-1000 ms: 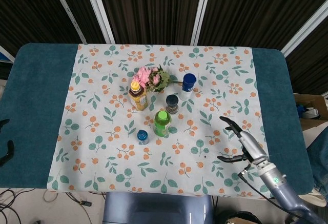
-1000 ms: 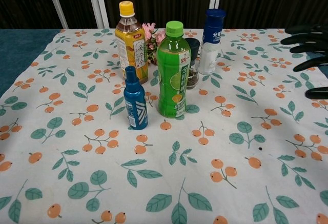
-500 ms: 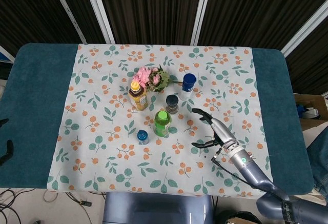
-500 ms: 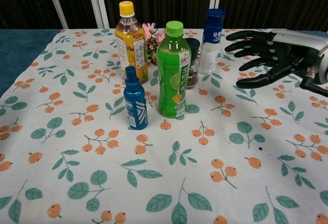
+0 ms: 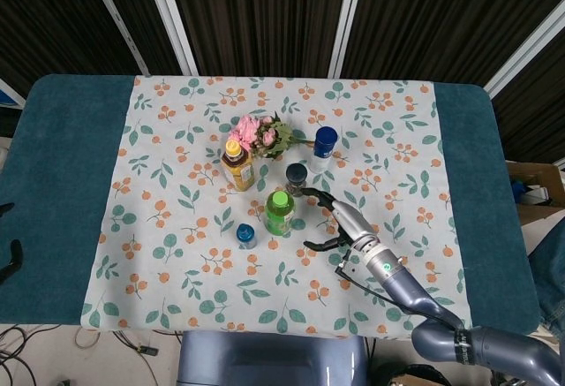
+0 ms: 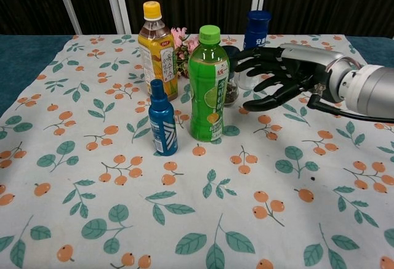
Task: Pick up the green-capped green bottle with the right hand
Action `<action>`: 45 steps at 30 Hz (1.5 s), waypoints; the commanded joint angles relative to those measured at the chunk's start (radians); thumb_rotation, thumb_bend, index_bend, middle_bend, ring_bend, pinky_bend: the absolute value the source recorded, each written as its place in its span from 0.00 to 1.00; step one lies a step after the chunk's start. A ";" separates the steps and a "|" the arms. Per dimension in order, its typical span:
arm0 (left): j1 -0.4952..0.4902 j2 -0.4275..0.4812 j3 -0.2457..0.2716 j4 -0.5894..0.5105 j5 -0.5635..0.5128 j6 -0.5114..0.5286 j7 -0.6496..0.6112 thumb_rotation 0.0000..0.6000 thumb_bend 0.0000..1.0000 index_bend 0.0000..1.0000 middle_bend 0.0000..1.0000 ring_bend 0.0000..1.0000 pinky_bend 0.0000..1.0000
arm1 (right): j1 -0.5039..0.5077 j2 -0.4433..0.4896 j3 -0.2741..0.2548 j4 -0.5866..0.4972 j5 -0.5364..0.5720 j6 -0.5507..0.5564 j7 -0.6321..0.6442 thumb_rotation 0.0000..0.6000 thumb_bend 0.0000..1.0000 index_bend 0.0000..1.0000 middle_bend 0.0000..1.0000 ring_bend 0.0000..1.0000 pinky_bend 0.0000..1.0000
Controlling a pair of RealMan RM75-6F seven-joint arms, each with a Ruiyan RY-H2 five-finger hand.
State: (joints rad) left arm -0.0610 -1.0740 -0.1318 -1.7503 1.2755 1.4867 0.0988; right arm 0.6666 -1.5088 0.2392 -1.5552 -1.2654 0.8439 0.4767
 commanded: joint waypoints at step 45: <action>-0.010 -0.004 -0.007 0.004 -0.025 -0.009 0.020 1.00 0.54 0.17 0.04 0.05 0.00 | 0.198 -0.163 0.107 0.064 0.434 -0.075 -0.354 1.00 0.39 0.47 0.46 0.42 0.42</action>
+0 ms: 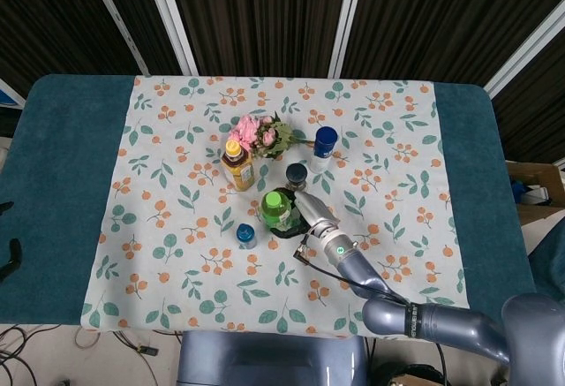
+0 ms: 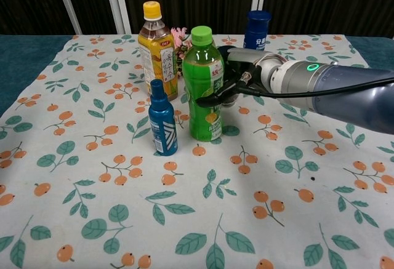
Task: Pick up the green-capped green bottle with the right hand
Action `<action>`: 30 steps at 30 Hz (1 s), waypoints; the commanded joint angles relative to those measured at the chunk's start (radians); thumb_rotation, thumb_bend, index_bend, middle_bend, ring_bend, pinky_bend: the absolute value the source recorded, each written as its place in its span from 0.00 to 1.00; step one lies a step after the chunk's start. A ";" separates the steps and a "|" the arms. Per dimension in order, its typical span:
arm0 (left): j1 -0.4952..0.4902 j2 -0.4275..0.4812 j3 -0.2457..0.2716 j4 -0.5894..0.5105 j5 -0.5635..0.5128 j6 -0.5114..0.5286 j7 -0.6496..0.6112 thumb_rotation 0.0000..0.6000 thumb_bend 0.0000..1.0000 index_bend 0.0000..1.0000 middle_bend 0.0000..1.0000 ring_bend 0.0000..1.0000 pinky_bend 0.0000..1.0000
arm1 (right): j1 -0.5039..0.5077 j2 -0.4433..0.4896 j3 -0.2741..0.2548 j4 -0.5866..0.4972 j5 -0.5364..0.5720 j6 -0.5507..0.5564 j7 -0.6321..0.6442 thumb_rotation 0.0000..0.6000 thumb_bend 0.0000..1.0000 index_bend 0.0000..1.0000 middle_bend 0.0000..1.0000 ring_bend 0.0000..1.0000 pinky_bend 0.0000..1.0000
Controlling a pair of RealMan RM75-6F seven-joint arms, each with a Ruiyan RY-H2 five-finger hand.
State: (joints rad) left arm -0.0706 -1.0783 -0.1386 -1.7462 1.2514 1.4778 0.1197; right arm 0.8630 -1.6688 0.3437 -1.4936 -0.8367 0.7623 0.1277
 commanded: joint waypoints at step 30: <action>0.001 0.000 0.005 -0.009 -0.001 0.003 0.009 1.00 0.54 0.17 0.04 0.05 0.00 | -0.177 0.340 0.088 -0.313 -0.075 0.074 0.147 1.00 0.47 0.57 0.51 0.49 0.56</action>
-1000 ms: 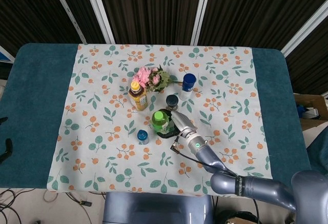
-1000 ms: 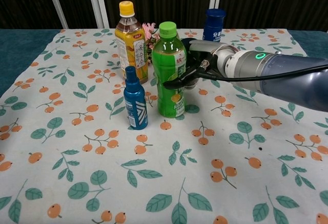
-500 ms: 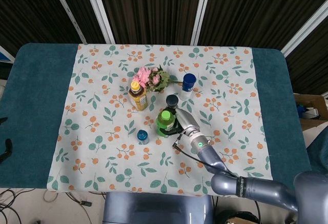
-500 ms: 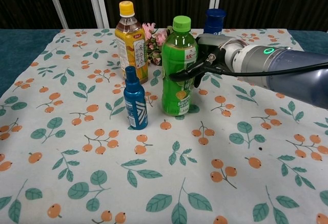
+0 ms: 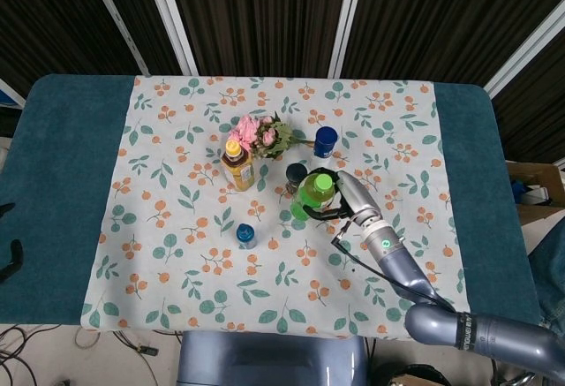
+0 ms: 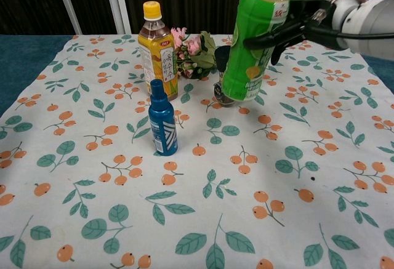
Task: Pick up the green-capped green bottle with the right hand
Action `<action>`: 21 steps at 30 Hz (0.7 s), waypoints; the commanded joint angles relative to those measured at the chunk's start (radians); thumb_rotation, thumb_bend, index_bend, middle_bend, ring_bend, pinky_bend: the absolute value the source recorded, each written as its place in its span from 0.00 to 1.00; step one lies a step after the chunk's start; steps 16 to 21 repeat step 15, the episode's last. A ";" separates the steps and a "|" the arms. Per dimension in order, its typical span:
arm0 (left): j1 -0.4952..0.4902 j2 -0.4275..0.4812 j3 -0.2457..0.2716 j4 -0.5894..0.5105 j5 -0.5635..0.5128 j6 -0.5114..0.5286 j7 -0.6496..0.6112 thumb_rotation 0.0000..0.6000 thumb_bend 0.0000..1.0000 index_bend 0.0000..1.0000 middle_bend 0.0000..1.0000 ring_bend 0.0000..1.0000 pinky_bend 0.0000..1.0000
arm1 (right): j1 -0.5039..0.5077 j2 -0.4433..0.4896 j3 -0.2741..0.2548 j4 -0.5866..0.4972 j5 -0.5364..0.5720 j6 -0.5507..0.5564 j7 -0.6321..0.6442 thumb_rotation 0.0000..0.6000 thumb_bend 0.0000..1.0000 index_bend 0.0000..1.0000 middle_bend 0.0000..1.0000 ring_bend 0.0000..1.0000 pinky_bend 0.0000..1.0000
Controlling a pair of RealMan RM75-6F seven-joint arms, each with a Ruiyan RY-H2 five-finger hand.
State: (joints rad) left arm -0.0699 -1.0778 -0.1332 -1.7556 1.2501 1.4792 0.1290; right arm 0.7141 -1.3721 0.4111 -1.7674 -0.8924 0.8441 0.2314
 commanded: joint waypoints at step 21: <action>0.002 -0.003 0.001 0.001 0.003 0.004 0.000 1.00 0.54 0.18 0.04 0.05 0.00 | -0.169 0.282 0.126 -0.202 -0.157 -0.092 0.398 1.00 0.47 0.57 0.51 0.48 0.56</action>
